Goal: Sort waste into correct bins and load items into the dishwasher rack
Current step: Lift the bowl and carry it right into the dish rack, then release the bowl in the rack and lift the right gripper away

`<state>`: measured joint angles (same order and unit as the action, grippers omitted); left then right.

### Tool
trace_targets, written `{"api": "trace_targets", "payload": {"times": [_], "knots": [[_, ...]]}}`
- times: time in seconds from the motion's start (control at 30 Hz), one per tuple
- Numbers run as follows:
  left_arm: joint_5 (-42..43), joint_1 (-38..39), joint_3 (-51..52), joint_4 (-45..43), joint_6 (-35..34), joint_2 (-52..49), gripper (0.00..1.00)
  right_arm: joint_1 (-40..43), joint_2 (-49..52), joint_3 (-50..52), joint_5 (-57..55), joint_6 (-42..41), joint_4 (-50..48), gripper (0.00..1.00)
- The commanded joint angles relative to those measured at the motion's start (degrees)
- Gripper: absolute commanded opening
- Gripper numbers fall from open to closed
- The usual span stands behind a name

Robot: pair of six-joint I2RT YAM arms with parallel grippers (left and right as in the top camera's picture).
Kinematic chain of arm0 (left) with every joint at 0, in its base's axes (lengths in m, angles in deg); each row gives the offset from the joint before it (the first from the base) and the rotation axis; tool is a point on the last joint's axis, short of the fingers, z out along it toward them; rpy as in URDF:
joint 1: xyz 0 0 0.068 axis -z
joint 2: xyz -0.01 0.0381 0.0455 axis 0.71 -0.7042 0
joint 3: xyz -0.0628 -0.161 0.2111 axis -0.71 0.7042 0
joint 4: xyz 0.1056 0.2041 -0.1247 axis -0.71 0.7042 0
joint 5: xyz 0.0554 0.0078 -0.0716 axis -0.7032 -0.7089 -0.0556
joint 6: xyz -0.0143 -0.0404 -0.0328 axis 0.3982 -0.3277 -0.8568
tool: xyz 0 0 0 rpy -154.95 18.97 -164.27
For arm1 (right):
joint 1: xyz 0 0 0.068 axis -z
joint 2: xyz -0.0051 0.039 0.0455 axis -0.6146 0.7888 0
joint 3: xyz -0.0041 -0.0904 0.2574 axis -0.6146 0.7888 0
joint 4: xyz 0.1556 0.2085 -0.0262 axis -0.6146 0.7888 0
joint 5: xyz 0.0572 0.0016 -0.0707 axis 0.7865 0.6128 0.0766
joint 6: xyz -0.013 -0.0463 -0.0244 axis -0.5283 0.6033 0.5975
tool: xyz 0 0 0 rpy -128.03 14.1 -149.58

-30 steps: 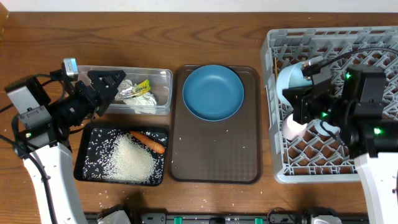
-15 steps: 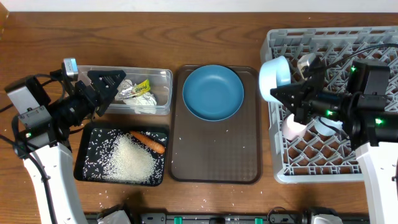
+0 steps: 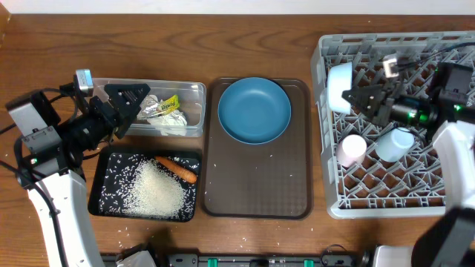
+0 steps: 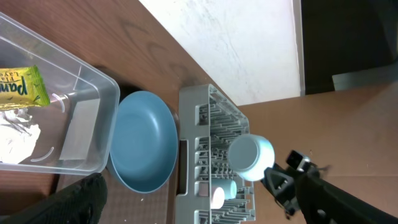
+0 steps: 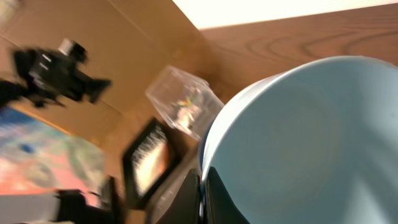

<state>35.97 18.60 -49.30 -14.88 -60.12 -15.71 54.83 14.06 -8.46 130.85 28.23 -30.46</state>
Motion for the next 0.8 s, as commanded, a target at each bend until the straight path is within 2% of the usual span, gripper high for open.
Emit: {"api": "trace_targets", "payload": {"times": [0.0, 0.27, 0.57, 0.77], "knots": [[-0.11, -0.31, -0.50, 0.07, -0.48, 0.33, 0.98, 2.38, 5.60, -0.79, 11.74, -0.92, -2.08, 0.01], [-0.11, -0.31, -0.50, 0.07, -0.48, 0.33, 0.99, 2.19, 13.84, -0.79, 11.74, -0.94, -3.19, 0.01], [-0.09, -0.31, -0.50, 0.07, -0.48, 0.33, 0.98, 2.03, 14.08, -0.79, 11.19, -1.44, -2.84, 0.01], [-0.11, -0.31, -0.50, 0.07, -0.48, 0.33, 0.98, 3.89, 14.08, -0.79, 10.38, -3.34, -2.86, 0.06]]}}
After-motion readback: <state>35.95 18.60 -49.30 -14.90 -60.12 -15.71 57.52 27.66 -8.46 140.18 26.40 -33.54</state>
